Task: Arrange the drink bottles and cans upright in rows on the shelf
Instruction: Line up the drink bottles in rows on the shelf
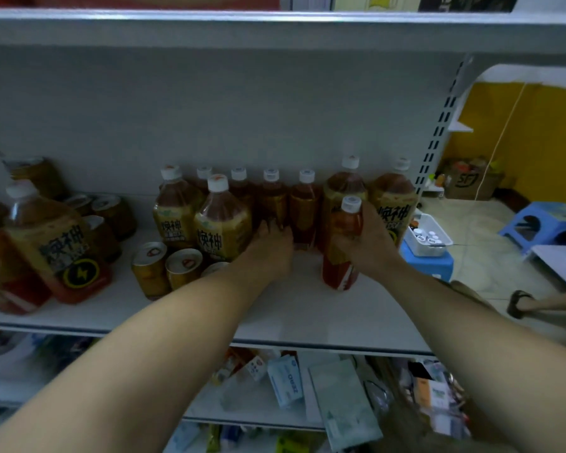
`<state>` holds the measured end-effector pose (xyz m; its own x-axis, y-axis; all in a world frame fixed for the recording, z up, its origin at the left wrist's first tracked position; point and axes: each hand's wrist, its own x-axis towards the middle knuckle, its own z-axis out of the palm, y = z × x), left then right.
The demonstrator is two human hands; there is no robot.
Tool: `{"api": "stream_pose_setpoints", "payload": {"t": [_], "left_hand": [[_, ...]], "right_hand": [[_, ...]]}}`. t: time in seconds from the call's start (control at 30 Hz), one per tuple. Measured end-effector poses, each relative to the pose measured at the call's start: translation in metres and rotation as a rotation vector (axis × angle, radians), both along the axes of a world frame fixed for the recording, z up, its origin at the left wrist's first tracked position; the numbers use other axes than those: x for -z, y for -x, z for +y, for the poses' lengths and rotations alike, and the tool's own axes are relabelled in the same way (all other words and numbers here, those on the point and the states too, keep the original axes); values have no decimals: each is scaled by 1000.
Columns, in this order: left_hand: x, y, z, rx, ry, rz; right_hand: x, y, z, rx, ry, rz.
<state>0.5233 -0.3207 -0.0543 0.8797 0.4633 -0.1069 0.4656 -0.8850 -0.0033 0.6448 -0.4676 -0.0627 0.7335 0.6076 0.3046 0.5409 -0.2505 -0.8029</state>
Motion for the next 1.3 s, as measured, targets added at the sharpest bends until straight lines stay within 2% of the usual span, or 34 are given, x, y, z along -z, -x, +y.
{"api": "stream_pose_setpoints", "payload": {"t": [0.07, 0.23, 0.57, 0.67, 0.73, 0.8, 0.83, 0.93, 1.0, 1.07, 1.17, 1.3], "left_hand": [[3, -4, 0, -38, 41, -3], [5, -5, 0, 101, 120, -91], [5, 58, -22, 48, 379, -214], [0, 82, -26, 4, 416, -311], [-8, 102, -23, -44, 424, -388], [-17, 125, -14, -91, 425, -457], [-21, 138, -8, -113, 430, -478], [-28, 175, 13, -165, 425, -495], [-24, 197, 29, -216, 397, -475], [-17, 214, 47, -266, 335, -429], [-5, 231, 77, -306, 279, -385], [15, 247, 110, -338, 282, -441]], "right_hand": [[0, 1, 0, 10, 24, 16], [0, -2, 1, -17, 38, 8], [-7, 1, 1, -13, 97, 20], [-8, 16, -1, 132, 1, -115], [-12, 36, -1, 208, -130, -335], [-14, 57, 7, 136, -161, -513], [-11, 68, 15, 64, -120, -520], [3, 105, 50, -200, 116, -298], [16, 127, 75, -300, 284, -198], [29, 147, 93, -362, 363, -97], [45, 164, 106, -301, 350, -26], [52, 180, 106, -181, 232, -4]]}}
